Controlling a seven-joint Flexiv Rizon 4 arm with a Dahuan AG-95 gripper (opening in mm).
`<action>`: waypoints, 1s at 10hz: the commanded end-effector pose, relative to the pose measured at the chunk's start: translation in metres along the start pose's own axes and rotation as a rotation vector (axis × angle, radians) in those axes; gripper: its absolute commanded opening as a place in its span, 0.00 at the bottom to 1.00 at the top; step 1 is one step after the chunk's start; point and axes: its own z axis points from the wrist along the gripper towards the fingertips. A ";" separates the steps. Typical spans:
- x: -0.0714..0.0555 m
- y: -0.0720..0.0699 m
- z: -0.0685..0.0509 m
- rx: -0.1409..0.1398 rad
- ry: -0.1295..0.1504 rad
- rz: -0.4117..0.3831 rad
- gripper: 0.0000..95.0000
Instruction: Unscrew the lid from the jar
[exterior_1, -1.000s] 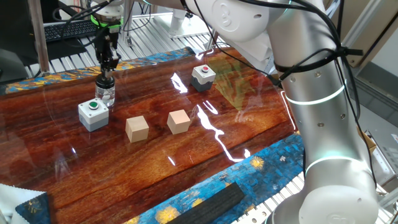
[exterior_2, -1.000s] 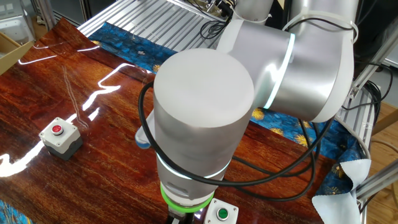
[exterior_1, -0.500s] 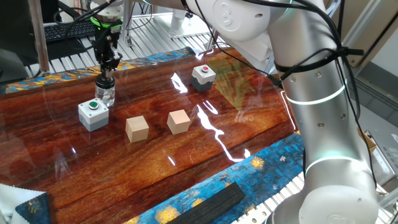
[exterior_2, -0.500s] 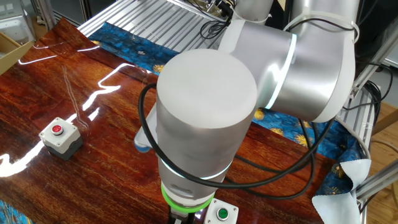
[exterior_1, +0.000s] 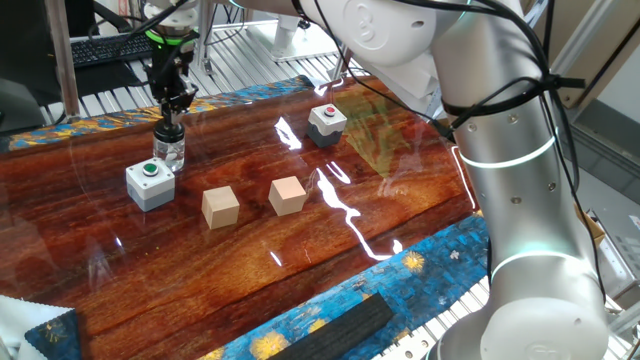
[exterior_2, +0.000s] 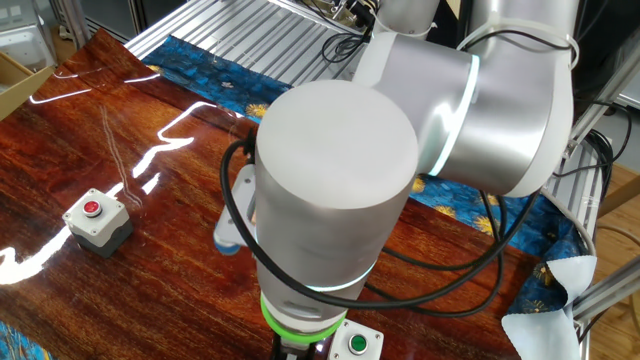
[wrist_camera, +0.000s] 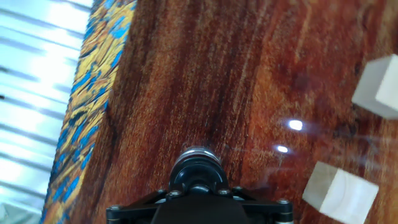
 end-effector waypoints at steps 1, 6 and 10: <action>0.000 0.001 0.000 0.003 -0.004 -0.155 0.00; 0.001 0.001 -0.001 0.005 -0.007 -0.358 0.00; 0.002 0.001 -0.001 0.005 0.000 -0.552 0.00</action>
